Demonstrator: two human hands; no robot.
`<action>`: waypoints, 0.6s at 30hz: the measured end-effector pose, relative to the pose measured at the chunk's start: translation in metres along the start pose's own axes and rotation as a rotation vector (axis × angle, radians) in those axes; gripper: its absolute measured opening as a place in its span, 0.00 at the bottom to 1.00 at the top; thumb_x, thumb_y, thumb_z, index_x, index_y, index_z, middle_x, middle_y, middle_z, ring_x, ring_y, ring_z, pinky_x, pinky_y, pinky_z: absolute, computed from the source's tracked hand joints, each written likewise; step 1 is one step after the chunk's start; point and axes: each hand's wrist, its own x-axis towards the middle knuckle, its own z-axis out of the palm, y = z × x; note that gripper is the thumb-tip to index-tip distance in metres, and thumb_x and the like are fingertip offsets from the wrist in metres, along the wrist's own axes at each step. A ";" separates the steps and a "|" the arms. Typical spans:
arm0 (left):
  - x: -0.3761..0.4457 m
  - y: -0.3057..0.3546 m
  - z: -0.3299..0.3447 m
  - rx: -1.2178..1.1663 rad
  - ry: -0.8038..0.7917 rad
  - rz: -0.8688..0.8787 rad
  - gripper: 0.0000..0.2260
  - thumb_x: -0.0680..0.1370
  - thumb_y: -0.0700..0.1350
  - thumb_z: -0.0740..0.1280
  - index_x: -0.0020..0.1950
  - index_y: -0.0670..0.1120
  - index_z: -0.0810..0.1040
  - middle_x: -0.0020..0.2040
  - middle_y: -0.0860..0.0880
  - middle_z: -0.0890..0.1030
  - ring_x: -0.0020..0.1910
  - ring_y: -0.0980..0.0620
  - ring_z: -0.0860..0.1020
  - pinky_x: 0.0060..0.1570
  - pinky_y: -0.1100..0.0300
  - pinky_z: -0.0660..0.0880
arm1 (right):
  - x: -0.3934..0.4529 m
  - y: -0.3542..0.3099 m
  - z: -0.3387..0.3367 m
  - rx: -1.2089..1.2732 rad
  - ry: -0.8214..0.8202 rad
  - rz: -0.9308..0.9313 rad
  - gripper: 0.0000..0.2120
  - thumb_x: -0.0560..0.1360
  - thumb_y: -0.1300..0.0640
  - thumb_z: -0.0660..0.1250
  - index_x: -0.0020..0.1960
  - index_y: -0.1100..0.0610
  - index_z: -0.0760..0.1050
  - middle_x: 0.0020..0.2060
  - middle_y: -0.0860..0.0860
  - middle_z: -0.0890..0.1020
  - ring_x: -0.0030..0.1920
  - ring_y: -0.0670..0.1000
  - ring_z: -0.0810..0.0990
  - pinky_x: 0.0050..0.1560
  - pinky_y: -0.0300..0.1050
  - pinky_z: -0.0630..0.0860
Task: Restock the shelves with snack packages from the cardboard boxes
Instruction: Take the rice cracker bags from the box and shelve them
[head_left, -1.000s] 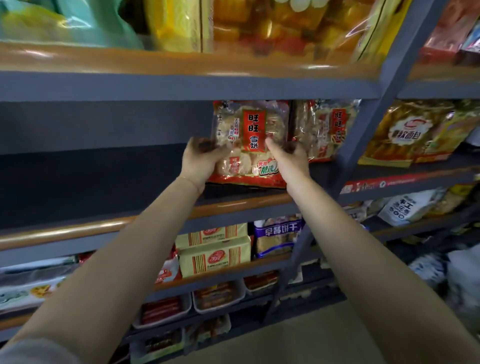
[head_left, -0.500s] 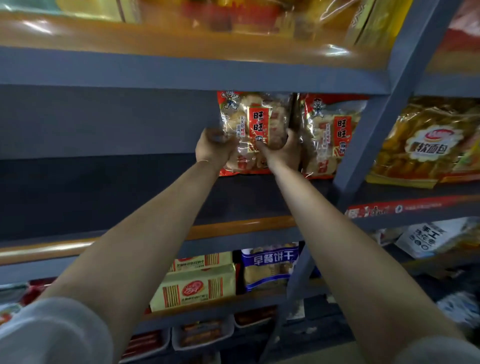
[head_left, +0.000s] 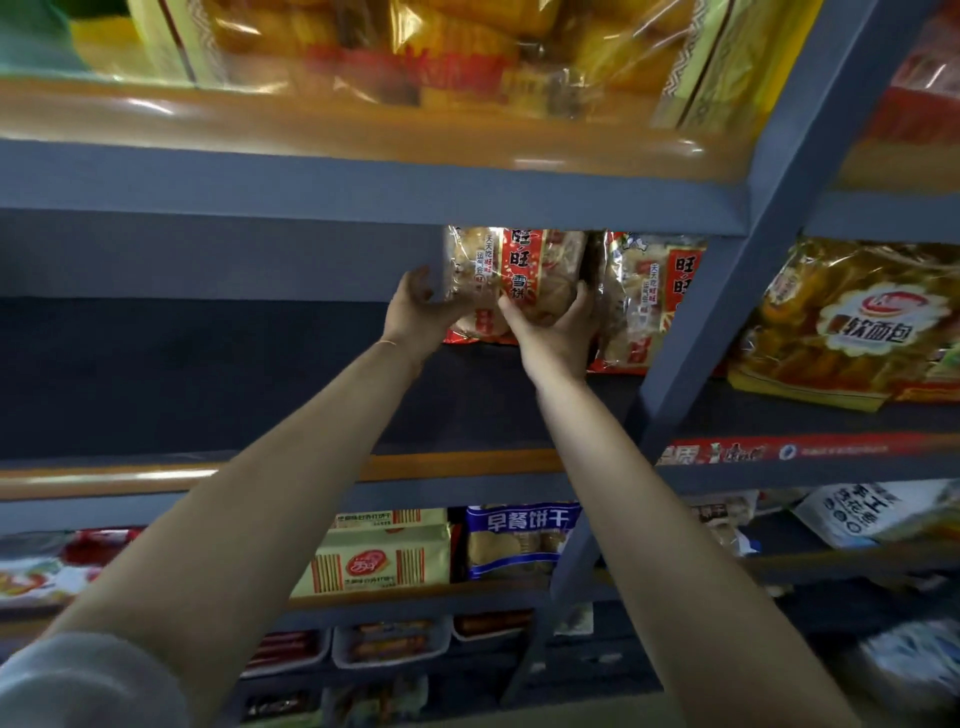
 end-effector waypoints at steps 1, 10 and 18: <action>-0.010 0.002 -0.007 -0.005 0.013 0.000 0.38 0.71 0.52 0.80 0.76 0.47 0.67 0.66 0.50 0.76 0.62 0.51 0.77 0.62 0.55 0.77 | -0.010 -0.001 0.000 0.046 -0.015 -0.020 0.46 0.70 0.42 0.76 0.79 0.54 0.57 0.74 0.55 0.66 0.73 0.54 0.66 0.73 0.49 0.66; -0.162 -0.010 -0.130 -0.060 0.181 0.113 0.04 0.81 0.37 0.67 0.47 0.43 0.80 0.38 0.45 0.82 0.35 0.50 0.81 0.39 0.60 0.80 | -0.152 -0.023 0.028 0.407 -0.452 -0.230 0.03 0.78 0.63 0.68 0.48 0.56 0.78 0.38 0.55 0.83 0.37 0.53 0.83 0.36 0.44 0.78; -0.270 -0.130 -0.315 0.016 0.439 -0.176 0.06 0.80 0.39 0.68 0.45 0.44 0.82 0.37 0.44 0.83 0.36 0.49 0.81 0.44 0.50 0.79 | -0.323 -0.013 0.177 0.154 -0.900 -0.165 0.04 0.78 0.59 0.68 0.45 0.53 0.78 0.34 0.45 0.81 0.37 0.47 0.81 0.40 0.43 0.78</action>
